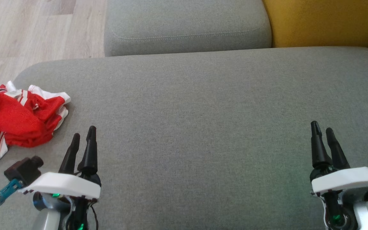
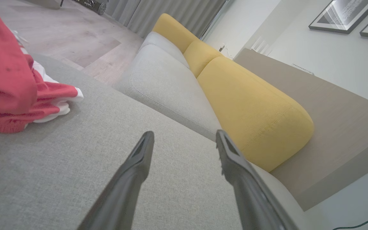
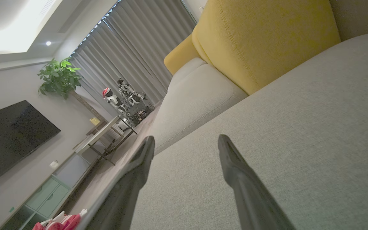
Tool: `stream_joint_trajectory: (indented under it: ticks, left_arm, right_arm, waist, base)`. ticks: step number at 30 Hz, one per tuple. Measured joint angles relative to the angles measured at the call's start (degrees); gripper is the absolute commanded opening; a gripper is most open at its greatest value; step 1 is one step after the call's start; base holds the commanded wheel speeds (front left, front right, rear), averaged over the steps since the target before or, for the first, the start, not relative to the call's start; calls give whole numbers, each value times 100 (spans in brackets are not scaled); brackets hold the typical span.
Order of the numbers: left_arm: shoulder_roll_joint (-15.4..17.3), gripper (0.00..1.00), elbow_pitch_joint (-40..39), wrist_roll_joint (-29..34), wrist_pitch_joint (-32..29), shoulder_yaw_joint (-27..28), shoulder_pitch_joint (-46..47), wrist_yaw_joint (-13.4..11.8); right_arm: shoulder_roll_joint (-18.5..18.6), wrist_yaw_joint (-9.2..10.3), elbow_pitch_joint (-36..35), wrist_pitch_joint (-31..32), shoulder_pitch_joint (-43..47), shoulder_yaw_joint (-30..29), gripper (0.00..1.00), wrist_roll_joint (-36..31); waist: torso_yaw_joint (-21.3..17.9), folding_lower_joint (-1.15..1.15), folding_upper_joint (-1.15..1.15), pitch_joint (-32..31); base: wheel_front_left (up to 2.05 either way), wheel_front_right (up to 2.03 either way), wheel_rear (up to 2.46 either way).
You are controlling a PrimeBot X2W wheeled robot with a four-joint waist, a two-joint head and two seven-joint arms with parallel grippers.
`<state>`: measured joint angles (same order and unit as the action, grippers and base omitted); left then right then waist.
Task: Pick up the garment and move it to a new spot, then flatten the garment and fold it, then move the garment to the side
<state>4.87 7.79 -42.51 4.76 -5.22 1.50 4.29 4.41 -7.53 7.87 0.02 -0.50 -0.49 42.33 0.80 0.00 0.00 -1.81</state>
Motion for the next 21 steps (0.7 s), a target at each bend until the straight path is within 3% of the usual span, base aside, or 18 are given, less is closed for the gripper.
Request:
stream_joint_trajectory:
  ticks: [21]
  left_arm:
    - [142,100,88,1535,347,-417,-26,-338]
  right_arm:
    - [-7,0,-15,-129,133,168,100,-1556]
  waist:
    - [33,0,0,-75]
  base:
    - [0,0,0]
